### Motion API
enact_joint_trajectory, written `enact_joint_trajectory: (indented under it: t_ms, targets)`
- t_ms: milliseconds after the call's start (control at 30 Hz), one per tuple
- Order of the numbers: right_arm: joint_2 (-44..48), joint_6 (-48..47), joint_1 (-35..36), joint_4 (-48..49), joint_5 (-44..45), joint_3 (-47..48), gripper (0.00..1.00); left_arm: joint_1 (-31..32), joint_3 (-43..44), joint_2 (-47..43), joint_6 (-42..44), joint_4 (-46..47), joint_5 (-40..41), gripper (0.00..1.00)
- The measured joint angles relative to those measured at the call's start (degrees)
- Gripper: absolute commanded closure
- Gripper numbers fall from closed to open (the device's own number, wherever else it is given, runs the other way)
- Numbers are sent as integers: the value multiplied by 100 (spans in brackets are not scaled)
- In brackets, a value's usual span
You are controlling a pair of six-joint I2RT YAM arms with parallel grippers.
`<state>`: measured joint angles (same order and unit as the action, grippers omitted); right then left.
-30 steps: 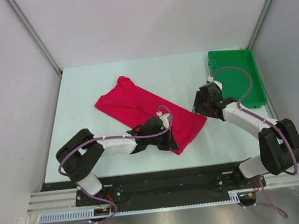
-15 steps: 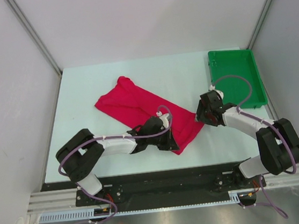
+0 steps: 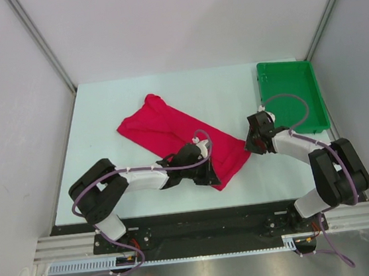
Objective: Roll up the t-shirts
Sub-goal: Roll the T-shirt to the center of the board.
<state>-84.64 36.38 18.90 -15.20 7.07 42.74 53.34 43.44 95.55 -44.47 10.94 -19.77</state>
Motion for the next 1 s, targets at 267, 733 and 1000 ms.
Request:
enact_joint_trajectory:
  t_ms: [267,733,1000]
  targets:
    - [-254,-208,17,-144,20,262,43,-24,-2,-50,4,-76,26,100]
    - [664,-321,-144,-533,212,304,55,-72,-17,-94,-4,-87,68,100]
    - [529,-319,-251,-533,190,234,65,-76,-17,-94,-4,-94,76,100]
